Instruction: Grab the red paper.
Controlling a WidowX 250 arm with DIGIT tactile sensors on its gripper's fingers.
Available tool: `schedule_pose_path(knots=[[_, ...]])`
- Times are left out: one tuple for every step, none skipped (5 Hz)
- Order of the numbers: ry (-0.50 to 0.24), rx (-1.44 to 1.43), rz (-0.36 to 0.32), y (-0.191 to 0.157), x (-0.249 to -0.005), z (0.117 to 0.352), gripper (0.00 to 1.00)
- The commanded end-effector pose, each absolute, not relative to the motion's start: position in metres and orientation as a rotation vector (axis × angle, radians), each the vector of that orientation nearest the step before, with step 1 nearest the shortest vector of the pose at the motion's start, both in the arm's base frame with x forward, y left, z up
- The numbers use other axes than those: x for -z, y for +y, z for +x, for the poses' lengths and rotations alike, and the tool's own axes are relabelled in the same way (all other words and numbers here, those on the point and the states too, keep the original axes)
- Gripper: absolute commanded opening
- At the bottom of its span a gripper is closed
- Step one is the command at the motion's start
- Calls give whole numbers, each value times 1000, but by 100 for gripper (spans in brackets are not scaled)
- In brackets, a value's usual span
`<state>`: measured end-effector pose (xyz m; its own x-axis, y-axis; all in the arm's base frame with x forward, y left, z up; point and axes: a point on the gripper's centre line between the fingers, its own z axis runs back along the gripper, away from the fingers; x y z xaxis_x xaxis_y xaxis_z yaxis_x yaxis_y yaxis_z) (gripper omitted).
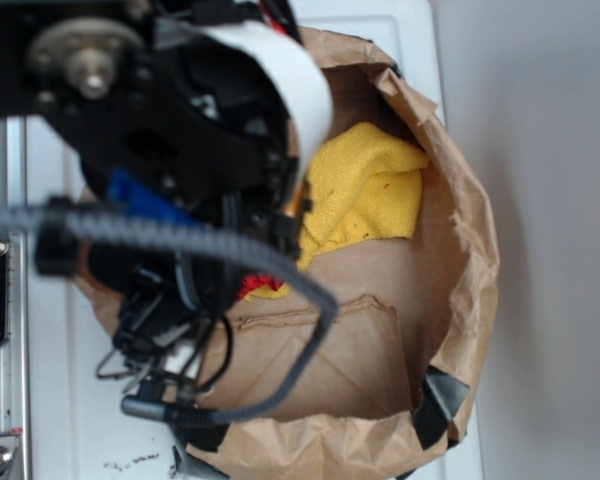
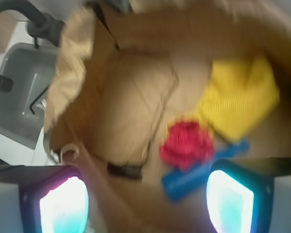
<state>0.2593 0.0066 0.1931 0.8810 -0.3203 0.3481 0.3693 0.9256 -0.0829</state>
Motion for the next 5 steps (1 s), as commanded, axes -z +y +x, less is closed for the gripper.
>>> schedule_pose_path(knots=[[-481,442,-76,11,-199,290,100],[-481,442,-76,11,-199,290,100],[-481,442,-76,11,-199,290,100],[-481,442,-76,11,-199,290,100],[-410,474,1,11,-179,286,100]])
